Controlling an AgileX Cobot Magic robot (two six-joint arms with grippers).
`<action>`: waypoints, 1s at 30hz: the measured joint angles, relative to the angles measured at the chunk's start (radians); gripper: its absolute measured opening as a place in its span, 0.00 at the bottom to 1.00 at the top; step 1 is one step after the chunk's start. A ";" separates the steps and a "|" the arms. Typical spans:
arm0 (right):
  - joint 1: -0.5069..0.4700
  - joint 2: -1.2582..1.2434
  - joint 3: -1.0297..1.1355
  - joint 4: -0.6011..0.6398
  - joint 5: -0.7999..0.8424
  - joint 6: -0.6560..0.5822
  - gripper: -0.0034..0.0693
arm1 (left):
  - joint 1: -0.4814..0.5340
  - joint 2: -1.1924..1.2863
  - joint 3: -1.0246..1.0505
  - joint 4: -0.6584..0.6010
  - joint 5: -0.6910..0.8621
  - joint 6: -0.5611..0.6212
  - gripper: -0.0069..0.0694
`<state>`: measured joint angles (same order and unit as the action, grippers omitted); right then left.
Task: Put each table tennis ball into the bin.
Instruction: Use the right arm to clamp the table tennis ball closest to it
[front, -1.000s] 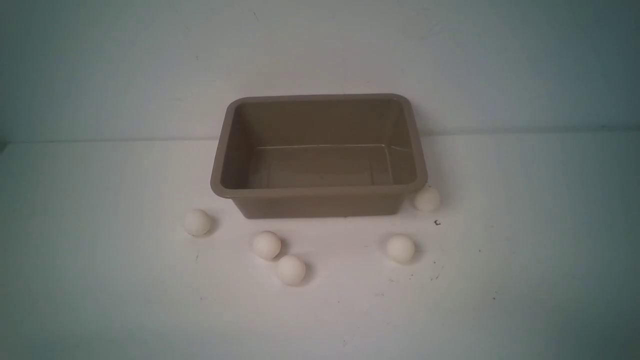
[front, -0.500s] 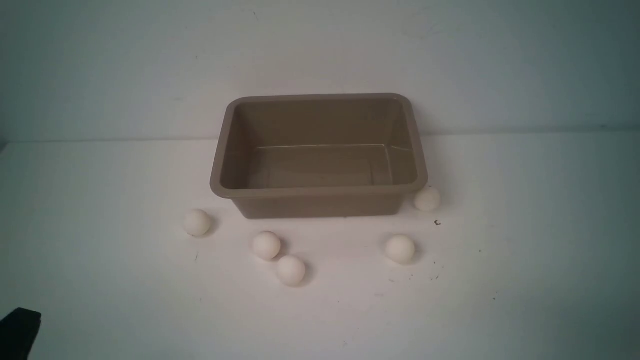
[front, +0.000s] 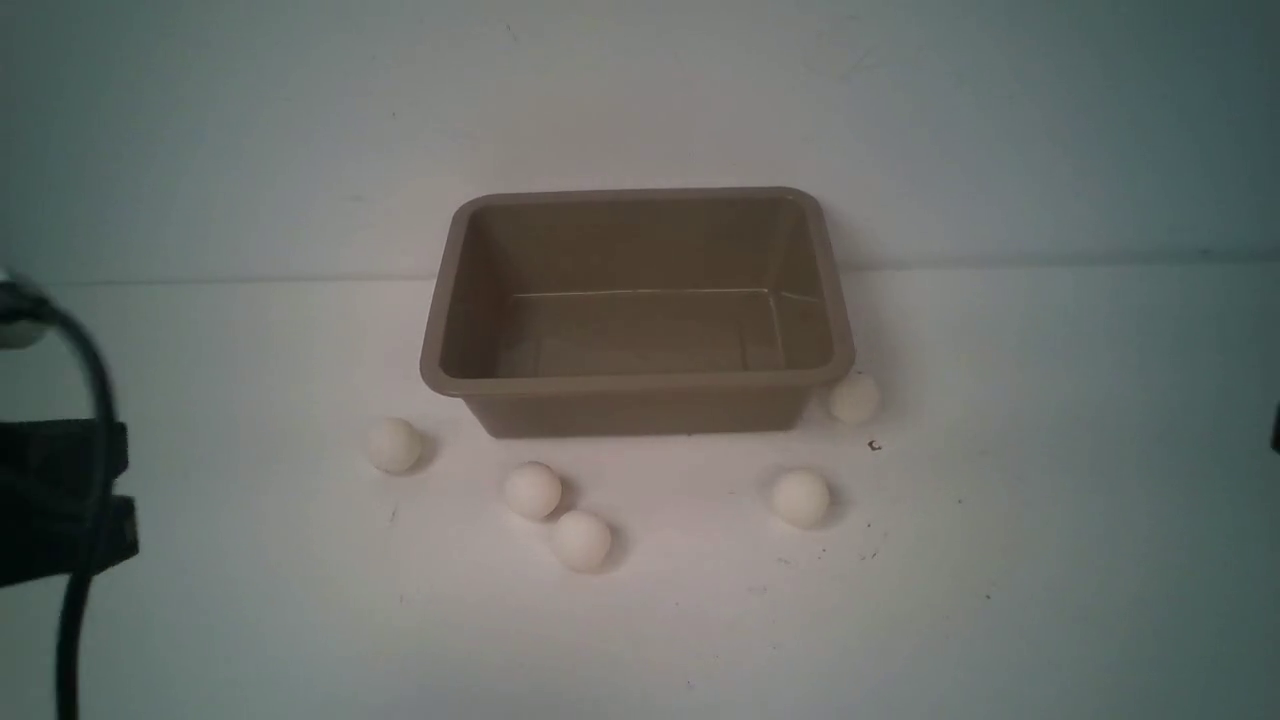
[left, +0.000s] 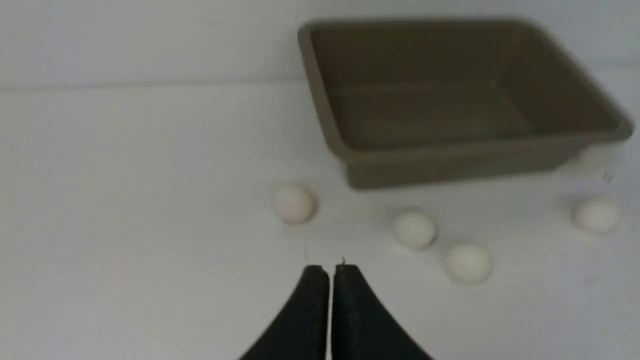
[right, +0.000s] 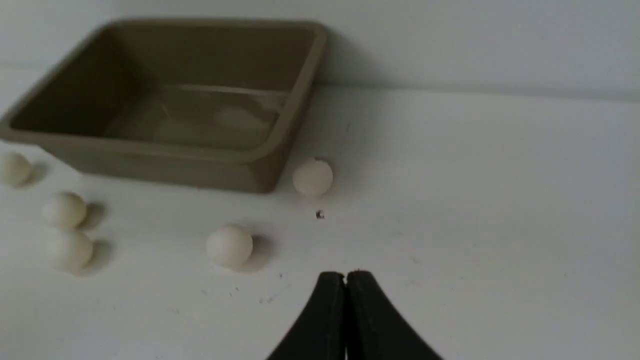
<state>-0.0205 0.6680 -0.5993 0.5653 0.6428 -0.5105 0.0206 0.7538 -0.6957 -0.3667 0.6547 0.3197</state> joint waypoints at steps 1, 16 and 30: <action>0.000 0.069 -0.025 0.000 0.008 -0.026 0.03 | 0.000 0.044 -0.020 0.014 0.015 0.019 0.09; 0.213 0.876 -0.524 -0.080 0.071 -0.321 0.04 | 0.000 0.412 -0.120 -0.011 0.035 0.375 0.09; 0.213 1.101 -0.709 -0.131 0.158 -0.546 0.47 | 0.000 0.413 -0.123 -0.027 0.049 0.421 0.09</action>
<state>0.1921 1.7687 -1.3084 0.4343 0.8008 -1.0562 0.0206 1.1670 -0.8190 -0.3940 0.7038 0.7412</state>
